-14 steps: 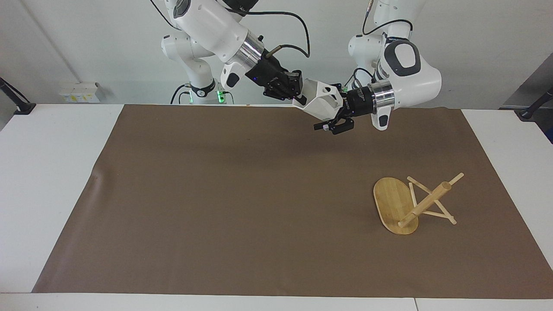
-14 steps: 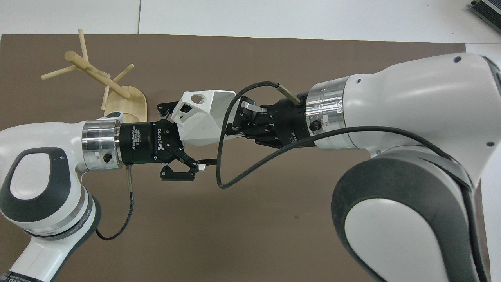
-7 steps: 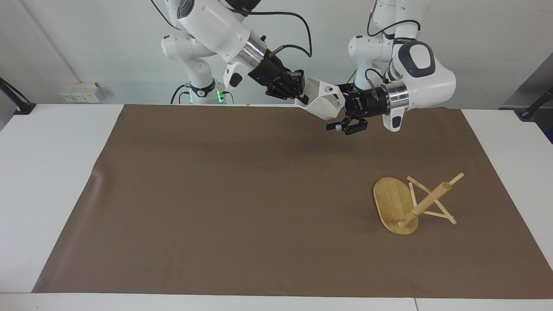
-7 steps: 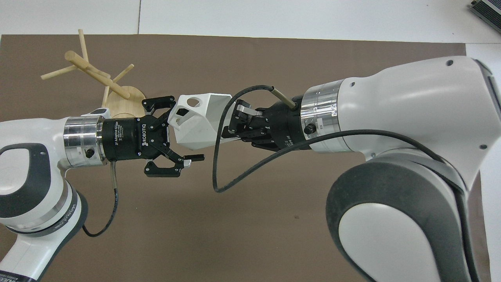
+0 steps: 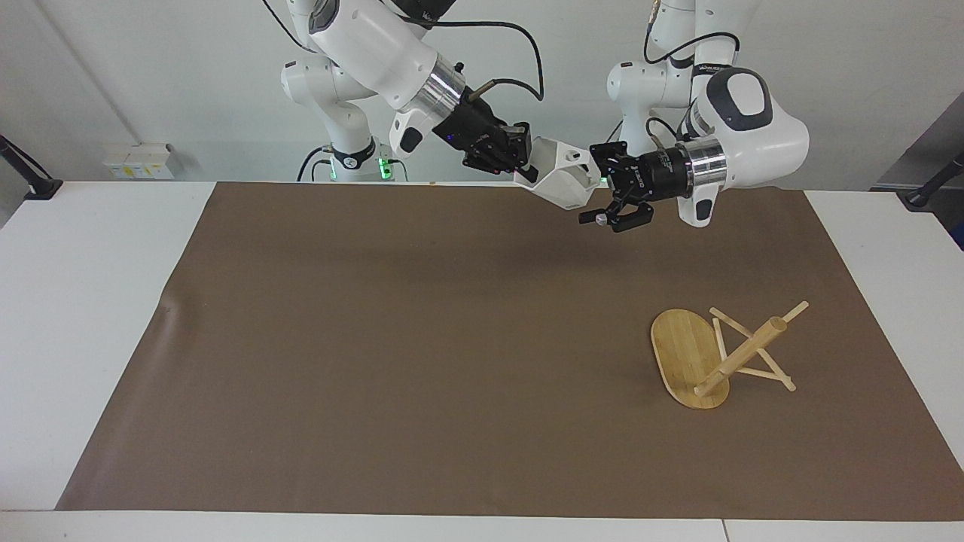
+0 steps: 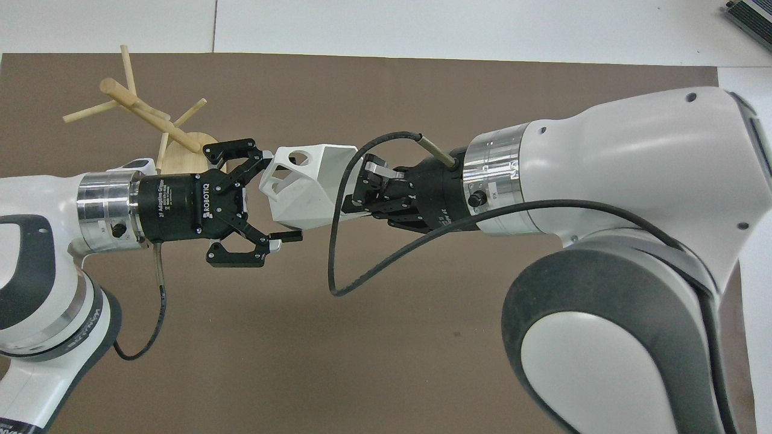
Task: Hang cup on rack
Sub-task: 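Close the left gripper on the cup held by the right gripper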
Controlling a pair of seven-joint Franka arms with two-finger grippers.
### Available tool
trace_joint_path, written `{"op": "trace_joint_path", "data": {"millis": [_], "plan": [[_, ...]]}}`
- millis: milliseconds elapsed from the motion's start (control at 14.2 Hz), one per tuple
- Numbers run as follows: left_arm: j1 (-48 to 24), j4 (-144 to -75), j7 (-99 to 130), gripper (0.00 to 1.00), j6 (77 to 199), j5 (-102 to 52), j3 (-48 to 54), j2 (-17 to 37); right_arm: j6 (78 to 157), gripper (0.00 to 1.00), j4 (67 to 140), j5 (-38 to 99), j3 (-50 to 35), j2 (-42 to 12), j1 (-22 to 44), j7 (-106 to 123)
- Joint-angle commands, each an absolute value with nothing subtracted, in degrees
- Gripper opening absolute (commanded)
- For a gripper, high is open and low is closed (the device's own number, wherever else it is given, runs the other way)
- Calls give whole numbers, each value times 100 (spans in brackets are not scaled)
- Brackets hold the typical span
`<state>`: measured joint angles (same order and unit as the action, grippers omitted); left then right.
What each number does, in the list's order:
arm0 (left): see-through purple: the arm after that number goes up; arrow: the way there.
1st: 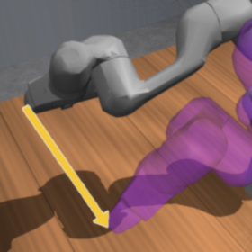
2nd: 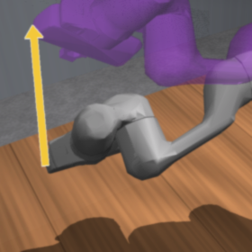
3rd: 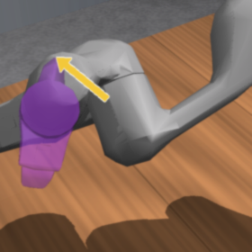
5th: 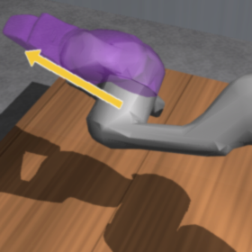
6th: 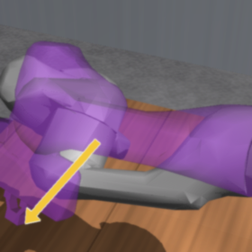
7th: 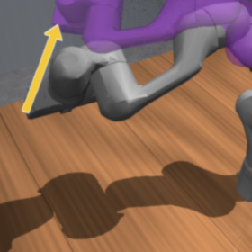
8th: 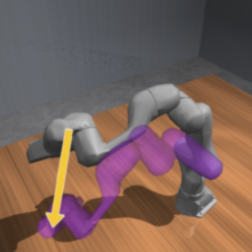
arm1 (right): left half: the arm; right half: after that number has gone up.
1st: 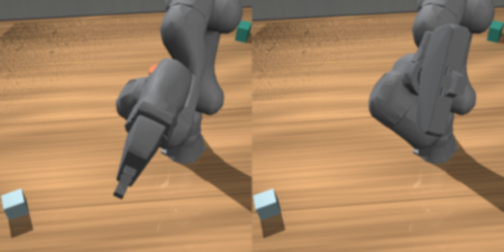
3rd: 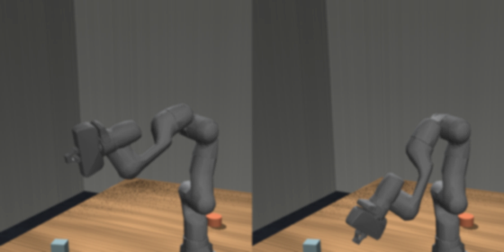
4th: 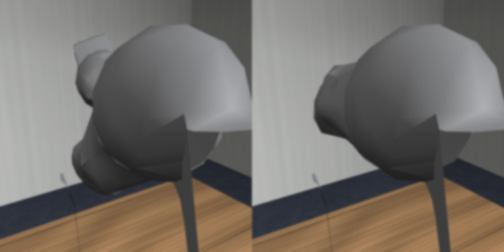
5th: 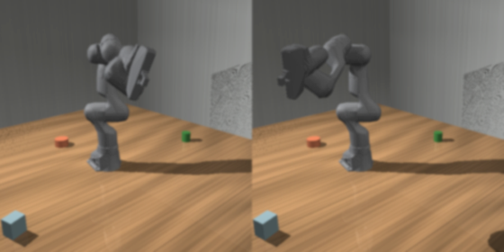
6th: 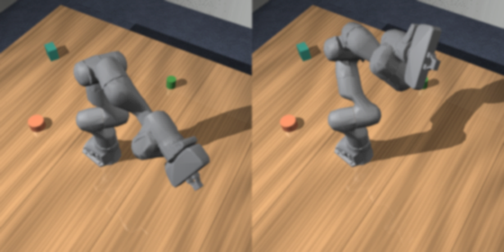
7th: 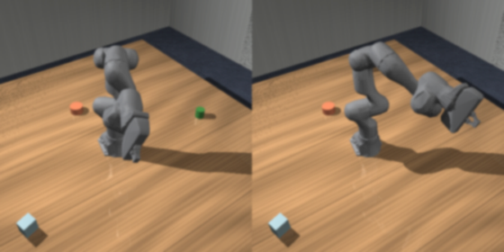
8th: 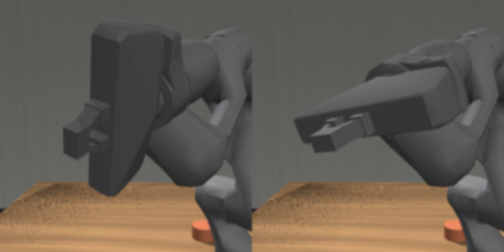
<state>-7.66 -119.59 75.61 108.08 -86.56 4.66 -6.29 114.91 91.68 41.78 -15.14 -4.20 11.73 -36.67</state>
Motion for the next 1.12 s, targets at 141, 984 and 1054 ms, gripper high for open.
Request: {"op": "trace_joint_path", "data": {"millis": [141,984,1054], "plan": [[-694,-11935,7744,7,10705,-8569,483,-686,11593,0,9387,4377,-1512,-237,1160,-3753],[-607,-11909,8286,0,10749,-8157,466,-817,11619,32,9387,4377,-1512,-237,1160,-3735],[-546,-11900,8375,0,10732,-8026,466,-835,11628,45,9387,4368,-1512,-237,1160,-3727]]}}
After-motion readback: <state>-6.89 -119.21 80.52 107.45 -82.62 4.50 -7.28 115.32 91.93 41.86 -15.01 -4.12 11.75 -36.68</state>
